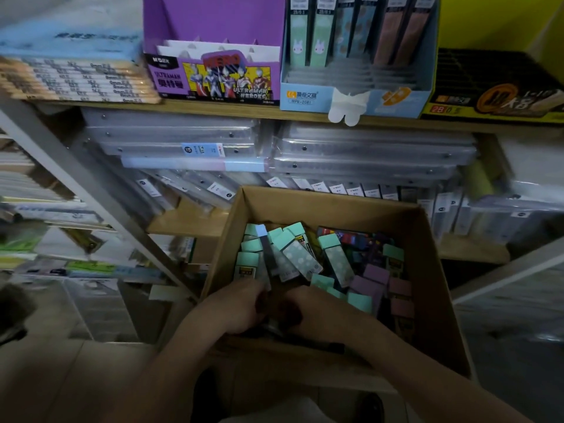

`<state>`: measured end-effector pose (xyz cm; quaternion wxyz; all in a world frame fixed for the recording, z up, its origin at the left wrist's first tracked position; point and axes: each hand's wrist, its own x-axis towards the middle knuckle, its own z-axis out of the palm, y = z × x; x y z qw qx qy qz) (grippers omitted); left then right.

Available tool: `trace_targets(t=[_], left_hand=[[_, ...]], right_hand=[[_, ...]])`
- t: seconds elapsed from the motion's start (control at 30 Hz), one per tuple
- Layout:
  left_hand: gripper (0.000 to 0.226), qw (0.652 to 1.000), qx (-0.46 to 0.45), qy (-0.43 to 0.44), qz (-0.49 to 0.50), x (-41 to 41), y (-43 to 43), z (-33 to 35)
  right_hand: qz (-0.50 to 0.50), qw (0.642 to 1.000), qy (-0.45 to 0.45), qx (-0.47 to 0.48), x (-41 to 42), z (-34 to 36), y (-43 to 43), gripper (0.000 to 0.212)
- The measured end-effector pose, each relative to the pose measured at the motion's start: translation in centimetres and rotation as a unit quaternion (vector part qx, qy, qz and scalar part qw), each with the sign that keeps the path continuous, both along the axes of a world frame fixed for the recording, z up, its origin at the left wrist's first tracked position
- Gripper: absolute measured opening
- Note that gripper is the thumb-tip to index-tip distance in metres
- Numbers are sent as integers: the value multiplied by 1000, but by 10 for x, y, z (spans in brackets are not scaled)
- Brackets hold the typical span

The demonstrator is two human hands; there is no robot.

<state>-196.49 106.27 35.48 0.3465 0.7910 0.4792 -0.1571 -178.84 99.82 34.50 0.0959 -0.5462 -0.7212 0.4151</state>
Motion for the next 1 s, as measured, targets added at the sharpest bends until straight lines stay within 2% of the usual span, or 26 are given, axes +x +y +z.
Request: trace_targets(t=[0.47,0.67,0.77,0.93,1.0], left_hand=[[19,997,-44,4,-62,0,3,-3],[15,995,-43,43,-85,0,2,-7],[21,993,-54,39,-99,0,2,-3],[23,989,-74,56,-117,1,3,2],[24,986,-85,63,-128,2,3,3]], right_hand=[[77,980,-128,-132,-3,-13,13,30],[56,983,-97,-143,1,-13,13,38],[70,984,-74,-143,4,-12,12,44],[84,975,-96,-183,11,-10,12,12],[97,971,-104,-193,12,-5,12,11]])
